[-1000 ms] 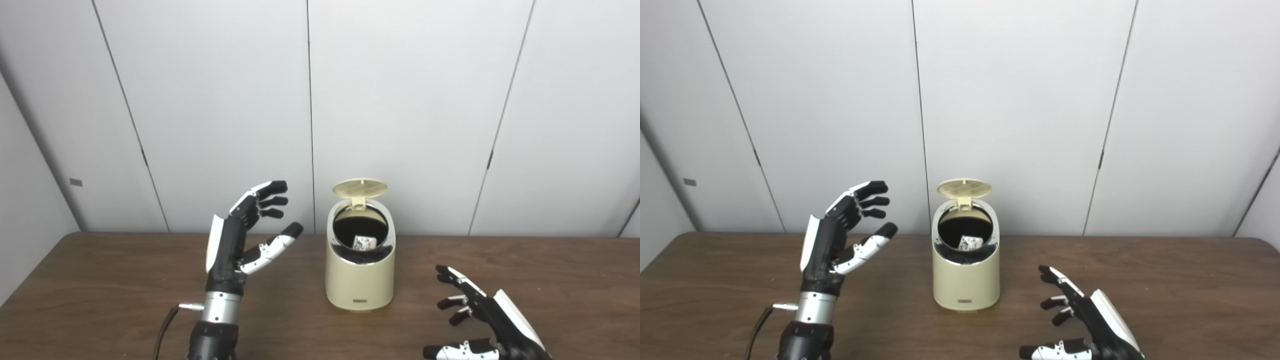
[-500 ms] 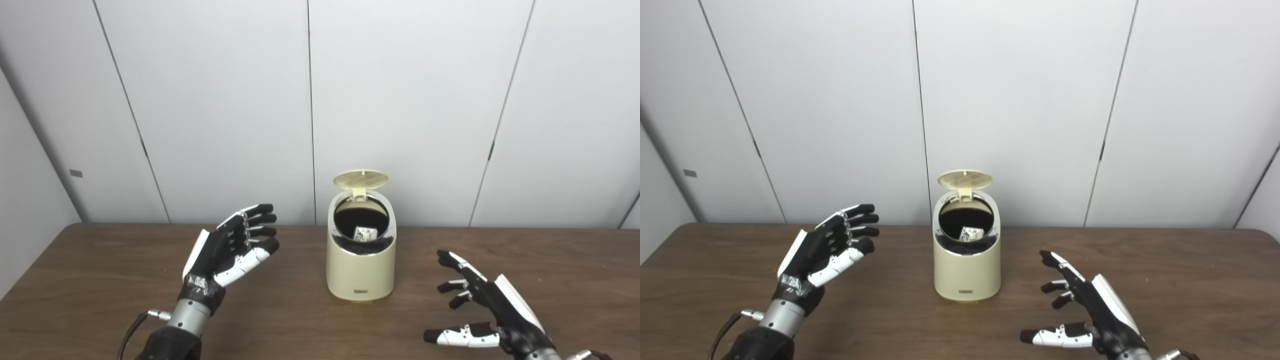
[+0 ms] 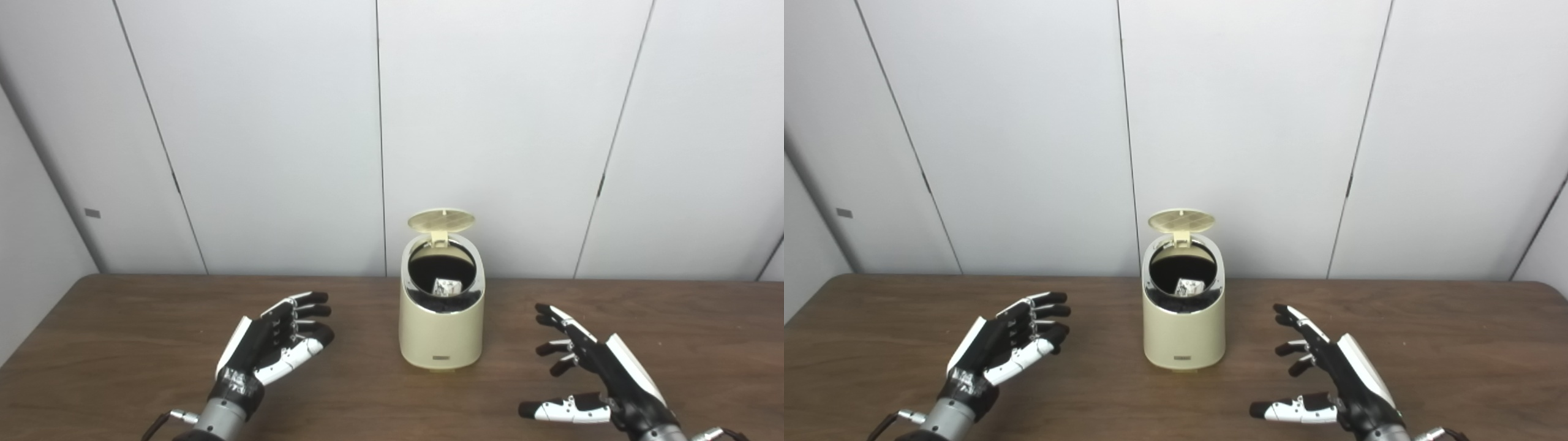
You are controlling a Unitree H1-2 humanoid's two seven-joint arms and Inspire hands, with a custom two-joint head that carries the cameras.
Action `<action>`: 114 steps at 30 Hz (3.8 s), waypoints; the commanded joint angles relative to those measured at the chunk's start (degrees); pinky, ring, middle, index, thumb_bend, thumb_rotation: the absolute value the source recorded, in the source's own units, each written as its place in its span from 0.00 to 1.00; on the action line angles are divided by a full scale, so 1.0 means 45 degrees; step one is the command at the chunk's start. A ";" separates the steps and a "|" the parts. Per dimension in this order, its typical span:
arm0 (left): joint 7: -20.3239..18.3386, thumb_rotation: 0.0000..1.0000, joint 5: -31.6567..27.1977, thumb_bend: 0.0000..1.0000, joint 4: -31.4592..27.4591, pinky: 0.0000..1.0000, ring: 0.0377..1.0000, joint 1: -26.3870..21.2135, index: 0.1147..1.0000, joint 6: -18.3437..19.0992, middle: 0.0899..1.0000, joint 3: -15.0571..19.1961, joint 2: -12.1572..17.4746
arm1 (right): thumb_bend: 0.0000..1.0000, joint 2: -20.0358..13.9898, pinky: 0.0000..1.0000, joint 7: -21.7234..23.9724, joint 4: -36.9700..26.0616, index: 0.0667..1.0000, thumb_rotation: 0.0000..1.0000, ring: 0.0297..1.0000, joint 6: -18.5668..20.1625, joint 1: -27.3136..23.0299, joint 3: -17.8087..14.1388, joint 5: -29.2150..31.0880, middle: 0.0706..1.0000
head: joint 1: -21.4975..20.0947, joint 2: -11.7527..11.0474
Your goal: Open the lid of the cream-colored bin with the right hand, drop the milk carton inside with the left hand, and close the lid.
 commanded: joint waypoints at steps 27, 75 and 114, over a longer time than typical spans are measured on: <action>-0.0325 0.02 0.0834 0.69 0.1355 0.58 0.63 0.0266 0.73 -0.2454 0.69 -0.0102 0.0023 | 0.79 0.0384 0.69 -0.0454 0.0745 0.84 0.34 0.83 0.0000 -0.4530 0.0200 -0.0856 0.85 | -0.0741 -0.0364; -0.0204 0.02 0.1237 0.69 0.1224 0.60 0.64 0.0292 0.73 -0.2277 0.69 0.0135 -0.0331 | 0.75 -0.1017 0.82 0.2353 0.1816 0.76 0.42 0.94 -0.0148 -0.7633 0.2575 -0.2933 0.80 | -0.0231 -0.0271; -0.0166 0.05 0.1418 0.69 0.1151 0.59 0.63 0.0377 0.73 -0.2207 0.68 0.0150 -0.0297 | 0.75 -0.1495 0.82 0.3006 0.0665 0.72 0.42 0.91 -0.1957 -0.6210 0.2659 -0.3998 0.73 | -0.0100 0.0043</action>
